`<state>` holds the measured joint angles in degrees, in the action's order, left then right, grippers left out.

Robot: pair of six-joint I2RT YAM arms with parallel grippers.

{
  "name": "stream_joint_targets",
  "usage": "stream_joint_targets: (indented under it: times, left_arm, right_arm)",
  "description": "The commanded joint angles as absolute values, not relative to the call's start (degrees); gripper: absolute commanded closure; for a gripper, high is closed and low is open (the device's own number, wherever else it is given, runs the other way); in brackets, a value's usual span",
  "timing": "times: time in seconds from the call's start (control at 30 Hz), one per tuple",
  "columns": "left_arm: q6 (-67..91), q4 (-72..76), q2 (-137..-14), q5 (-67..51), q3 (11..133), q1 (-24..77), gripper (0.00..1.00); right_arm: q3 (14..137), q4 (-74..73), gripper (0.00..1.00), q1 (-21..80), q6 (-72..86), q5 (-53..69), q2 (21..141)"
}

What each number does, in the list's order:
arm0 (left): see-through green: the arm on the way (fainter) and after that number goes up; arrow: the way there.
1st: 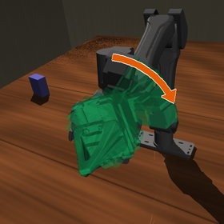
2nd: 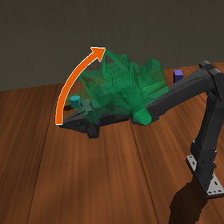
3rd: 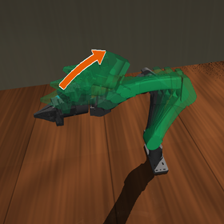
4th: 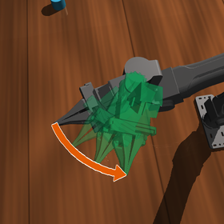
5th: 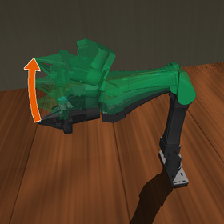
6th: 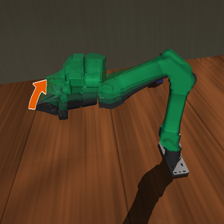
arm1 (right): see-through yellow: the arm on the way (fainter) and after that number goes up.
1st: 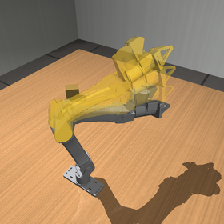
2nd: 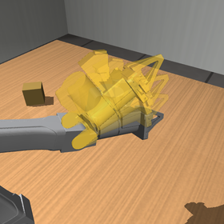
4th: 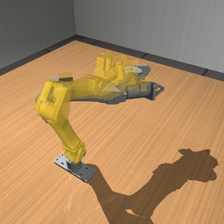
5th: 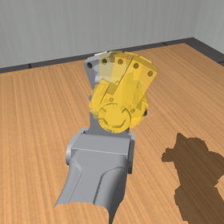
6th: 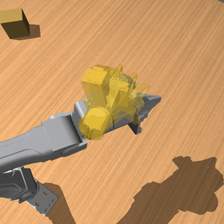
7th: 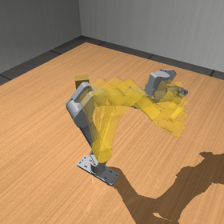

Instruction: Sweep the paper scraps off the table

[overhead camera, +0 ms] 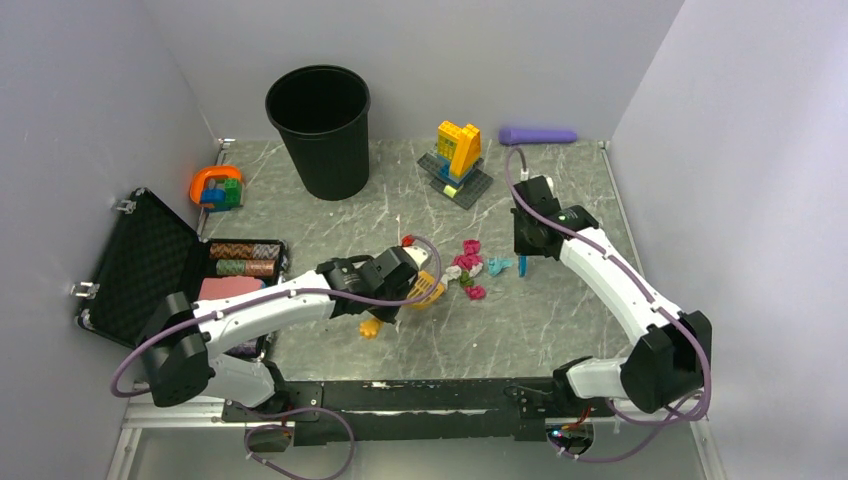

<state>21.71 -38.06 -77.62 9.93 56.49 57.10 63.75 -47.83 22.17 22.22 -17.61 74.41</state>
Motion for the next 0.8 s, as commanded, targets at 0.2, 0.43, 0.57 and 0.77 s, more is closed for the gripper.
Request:
stream_joint_targets:
  times: [0.2,0.43,0.57,0.77]
  left_arm:
    - [20.12,-40.45,-78.59,12.52,57.69,58.71,1.0]
    - [19.85,-41.79,-84.45,10.44,60.28,58.63,1.0]
    - [18.86,-42.4,-86.4,9.07,61.96,57.84,1.0]
    - [16.99,-42.63,-87.95,5.33,64.68,55.16,1.0]
  right_arm:
    - [73.93,-44.62,1.0,22.54,-1.02,-19.17,90.39]
    - [83.44,-52.01,1.0,24.85,-4.05,-18.37,104.17]
    - [84.43,-49.63,1.0,27.02,-6.21,-12.18,105.49]
    - [86.64,-48.87,1.0,28.97,-8.25,-5.5,107.65]
